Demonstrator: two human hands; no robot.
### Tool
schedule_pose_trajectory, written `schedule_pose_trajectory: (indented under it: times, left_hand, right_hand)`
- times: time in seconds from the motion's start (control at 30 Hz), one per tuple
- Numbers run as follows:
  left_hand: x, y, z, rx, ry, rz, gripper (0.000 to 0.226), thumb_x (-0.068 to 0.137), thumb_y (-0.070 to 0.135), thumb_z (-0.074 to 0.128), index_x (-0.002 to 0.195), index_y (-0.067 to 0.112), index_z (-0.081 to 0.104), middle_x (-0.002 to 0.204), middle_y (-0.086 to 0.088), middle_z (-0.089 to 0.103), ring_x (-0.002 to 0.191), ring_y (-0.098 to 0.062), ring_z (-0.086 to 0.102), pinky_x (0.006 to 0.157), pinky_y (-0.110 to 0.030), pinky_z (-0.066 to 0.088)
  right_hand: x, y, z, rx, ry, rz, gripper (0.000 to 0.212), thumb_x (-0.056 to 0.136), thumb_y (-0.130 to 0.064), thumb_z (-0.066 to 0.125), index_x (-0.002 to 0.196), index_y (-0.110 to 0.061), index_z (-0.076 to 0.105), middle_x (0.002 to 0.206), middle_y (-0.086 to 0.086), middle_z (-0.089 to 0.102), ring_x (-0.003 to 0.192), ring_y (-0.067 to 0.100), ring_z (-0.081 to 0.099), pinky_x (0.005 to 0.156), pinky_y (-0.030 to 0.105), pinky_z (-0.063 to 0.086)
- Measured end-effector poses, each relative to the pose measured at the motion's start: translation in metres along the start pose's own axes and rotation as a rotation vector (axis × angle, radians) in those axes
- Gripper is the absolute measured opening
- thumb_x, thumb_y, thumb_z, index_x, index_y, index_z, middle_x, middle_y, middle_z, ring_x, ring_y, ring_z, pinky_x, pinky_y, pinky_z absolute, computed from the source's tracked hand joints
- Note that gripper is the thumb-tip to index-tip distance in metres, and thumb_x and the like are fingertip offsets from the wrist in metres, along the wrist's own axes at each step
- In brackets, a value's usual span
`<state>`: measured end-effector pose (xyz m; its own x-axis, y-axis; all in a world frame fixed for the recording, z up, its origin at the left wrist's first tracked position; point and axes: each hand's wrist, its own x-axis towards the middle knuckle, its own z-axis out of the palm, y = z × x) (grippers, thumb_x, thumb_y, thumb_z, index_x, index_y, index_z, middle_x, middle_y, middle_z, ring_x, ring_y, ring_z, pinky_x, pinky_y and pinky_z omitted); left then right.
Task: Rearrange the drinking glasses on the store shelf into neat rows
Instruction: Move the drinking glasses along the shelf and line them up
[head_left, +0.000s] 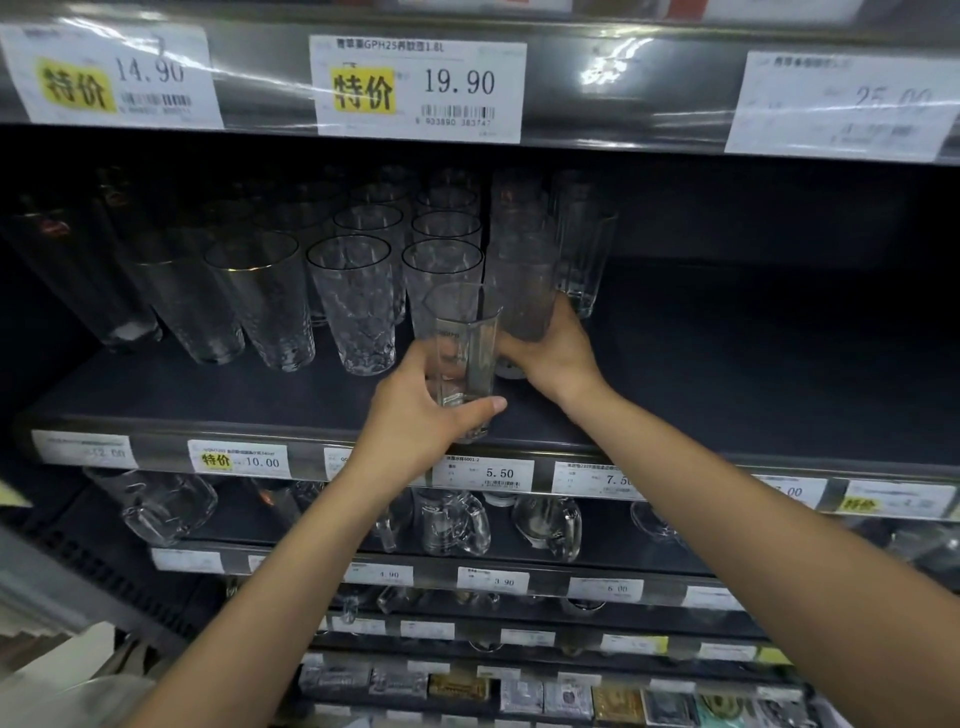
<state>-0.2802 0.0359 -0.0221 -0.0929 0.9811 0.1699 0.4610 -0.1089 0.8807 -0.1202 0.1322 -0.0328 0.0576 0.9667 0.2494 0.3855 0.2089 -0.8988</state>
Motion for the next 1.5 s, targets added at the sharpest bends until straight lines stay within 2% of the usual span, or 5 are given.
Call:
schedule_pose_trajectory:
  times: [0.7,0.9,1.07,1.27,1.5]
  left_hand:
    - [0.0,0.003,0.0,-0.003,0.015,-0.013,0.059,0.065,0.034,0.089,0.112,0.033,0.053,0.1,0.016,0.066,0.097,-0.005,0.065,0.091,-0.035,0.054]
    - [-0.004,0.022,0.014,0.064,-0.006,0.009,0.055,0.067,0.032,0.089,0.107,0.03,0.051,0.094,0.023,0.06,0.092,0.002,0.061,0.08,-0.022,0.05]
    - [-0.01,0.042,0.054,0.132,-0.031,0.044,0.058,0.063,0.042,0.089,0.109,0.028,0.056,0.103,0.019,0.065,0.1,-0.004,0.062,0.091,-0.026,0.05]
    - [0.002,0.056,0.117,0.026,-0.002,0.023,0.082,0.054,0.057,0.086,0.125,0.027,0.057,0.115,0.015,0.068,0.107,-0.005,0.063,0.096,-0.036,0.053]
    - [0.026,0.071,0.149,0.085,0.138,0.024,0.075,0.07,0.043,0.085,0.126,0.013,0.047,0.113,-0.001,0.068,0.099,-0.017,0.066,0.078,-0.025,0.049]
  right_hand:
    - [-0.007,-0.006,-0.013,0.004,-0.092,0.042,0.052,0.078,-0.029,0.083,0.117,-0.028,0.049,0.114,-0.009,0.062,0.109,0.009,0.061,0.087,0.019,0.045]
    - [-0.008,-0.005,-0.06,-0.045,-0.197,0.061,0.081,0.083,-0.054,0.072,0.148,-0.02,0.037,0.13,-0.005,0.057,0.12,0.01,0.054,0.1,0.026,0.045]
    - [-0.005,0.023,-0.138,-0.371,-0.183,0.02,0.054,0.097,-0.055,0.05,0.142,-0.026,0.047,0.133,-0.003,0.061,0.127,0.017,0.053,0.097,0.02,0.034]
    - [-0.004,0.075,-0.207,-0.843,-0.289,0.044,0.074,0.092,-0.071,0.038,0.153,-0.03,0.031,0.158,0.004,0.035,0.145,0.027,0.03,0.118,0.047,0.024]
    - [-0.004,0.087,-0.215,-0.98,-0.337,0.037,0.075,0.091,-0.075,0.027,0.156,-0.037,0.022,0.166,0.0,0.014,0.152,0.02,0.009,0.122,0.044,0.004]
